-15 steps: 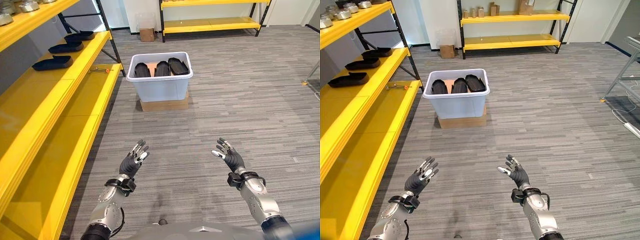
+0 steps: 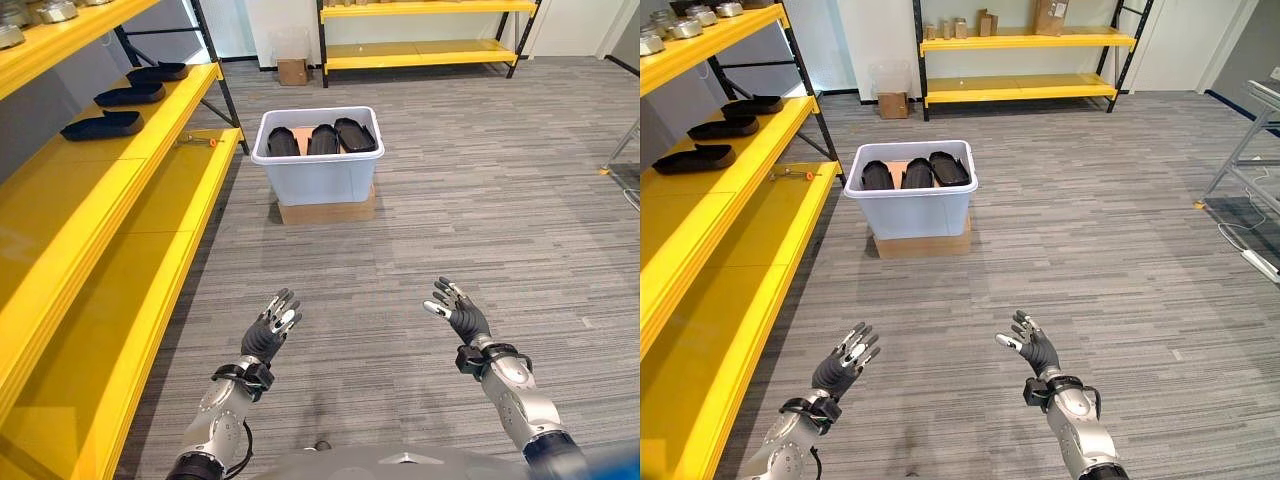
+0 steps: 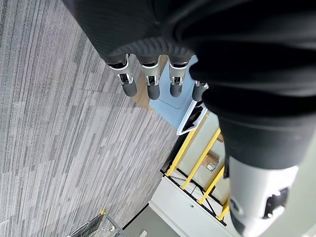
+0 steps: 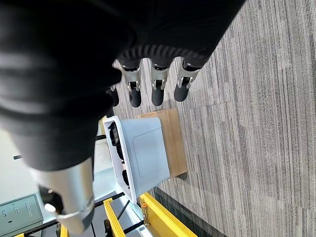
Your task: Move parts from the plastic box to the shelf.
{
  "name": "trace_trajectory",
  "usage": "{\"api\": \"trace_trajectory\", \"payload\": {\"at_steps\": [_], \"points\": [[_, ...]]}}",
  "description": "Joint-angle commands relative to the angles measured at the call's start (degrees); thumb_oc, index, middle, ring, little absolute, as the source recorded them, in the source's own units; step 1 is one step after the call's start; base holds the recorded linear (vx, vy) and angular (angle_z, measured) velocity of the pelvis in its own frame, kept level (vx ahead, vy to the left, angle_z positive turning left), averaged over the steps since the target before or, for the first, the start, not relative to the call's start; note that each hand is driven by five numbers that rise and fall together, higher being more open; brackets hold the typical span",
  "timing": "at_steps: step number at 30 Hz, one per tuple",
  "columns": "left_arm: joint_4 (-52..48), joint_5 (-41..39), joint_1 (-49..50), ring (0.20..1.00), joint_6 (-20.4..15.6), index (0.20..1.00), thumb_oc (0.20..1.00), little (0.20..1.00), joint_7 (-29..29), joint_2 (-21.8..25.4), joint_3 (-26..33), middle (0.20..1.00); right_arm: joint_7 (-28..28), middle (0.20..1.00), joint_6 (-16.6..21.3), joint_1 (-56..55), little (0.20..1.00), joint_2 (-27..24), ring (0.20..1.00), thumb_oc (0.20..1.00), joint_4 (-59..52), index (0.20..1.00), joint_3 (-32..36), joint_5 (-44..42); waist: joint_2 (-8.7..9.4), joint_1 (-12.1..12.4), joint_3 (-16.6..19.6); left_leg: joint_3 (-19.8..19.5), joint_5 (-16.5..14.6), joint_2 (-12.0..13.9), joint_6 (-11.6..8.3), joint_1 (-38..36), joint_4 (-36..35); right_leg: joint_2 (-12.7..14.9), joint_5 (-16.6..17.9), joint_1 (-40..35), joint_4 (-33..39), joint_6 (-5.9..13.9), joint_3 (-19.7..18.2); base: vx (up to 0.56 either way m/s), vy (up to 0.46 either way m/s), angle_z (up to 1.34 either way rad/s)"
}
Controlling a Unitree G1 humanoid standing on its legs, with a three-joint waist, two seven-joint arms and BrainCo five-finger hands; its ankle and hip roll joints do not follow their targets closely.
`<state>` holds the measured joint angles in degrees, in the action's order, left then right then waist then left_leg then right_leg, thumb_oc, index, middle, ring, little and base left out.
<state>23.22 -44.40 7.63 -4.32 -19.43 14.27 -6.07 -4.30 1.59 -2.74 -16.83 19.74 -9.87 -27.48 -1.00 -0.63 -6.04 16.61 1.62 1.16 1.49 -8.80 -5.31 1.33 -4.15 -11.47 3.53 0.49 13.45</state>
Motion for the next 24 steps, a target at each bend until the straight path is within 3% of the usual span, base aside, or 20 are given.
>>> {"api": "trace_trajectory", "payload": {"at_steps": [1, 13, 19, 24], "points": [[-1.5, -0.2, -2.6, 1.0, -2.3, 1.0, 1.0, 1.0, 0.6, 1.4, 1.1, 1.0, -0.2, 1.0, 2.8, 1.2, 1.0, -0.2, 1.0, 1.0, -2.6, 1.0, 0.4, 0.0, 1.94, -0.1, 0.6, 0.4, -0.4, 2.2, -3.64, -1.7, 1.1, 4.8, 7.9, 0.9, 1.4, 4.66, 3.2, 0.0, 0.0, 0.0], [-1.8, -2.3, -4.1, 1.0, -2.0, 1.0, 1.0, 1.0, -0.6, 0.9, 0.4, 1.0, 3.4, 1.0, 3.5, 2.3, 1.0, -0.6, 1.0, 1.0, -4.0, 1.0, 0.9, 1.5, 1.7, -0.3, -0.5, 0.4, -0.8, 1.7, -2.96, -1.0, 1.9, 5.2, 8.1, 1.6, 0.6, 4.76, 3.2, -0.04, 0.017, 0.0], [-0.9, 0.1, -3.4, 1.0, -1.9, 1.0, 1.0, 1.0, -1.6, 1.0, 1.2, 1.0, 3.5, 1.0, 4.3, 1.5, 1.0, 0.2, 1.0, 1.0, -3.0, 1.0, 2.3, 2.0, 1.93, -0.5, -0.4, 0.6, -0.7, 1.5, -2.81, -2.3, 0.7, 5.3, 8.2, 1.0, 0.6, 5.22, 3.3, -0.01, 0.007, 0.01], [-1.2, 4.1, -2.3, 1.0, -4.3, 1.0, 1.0, 1.0, -1.8, 2.4, 1.7, 1.0, 2.5, 1.0, 4.7, 0.8, 1.0, -0.3, 1.0, 1.0, -3.3, 1.0, 2.9, 2.3, 1.91, -0.5, -0.5, 0.6, -0.9, 1.1, -2.38, -2.0, 0.7, 5.4, 8.2, 1.4, 0.3, 5.38, 3.0, 0.01, 0.047, 0.0]]}}
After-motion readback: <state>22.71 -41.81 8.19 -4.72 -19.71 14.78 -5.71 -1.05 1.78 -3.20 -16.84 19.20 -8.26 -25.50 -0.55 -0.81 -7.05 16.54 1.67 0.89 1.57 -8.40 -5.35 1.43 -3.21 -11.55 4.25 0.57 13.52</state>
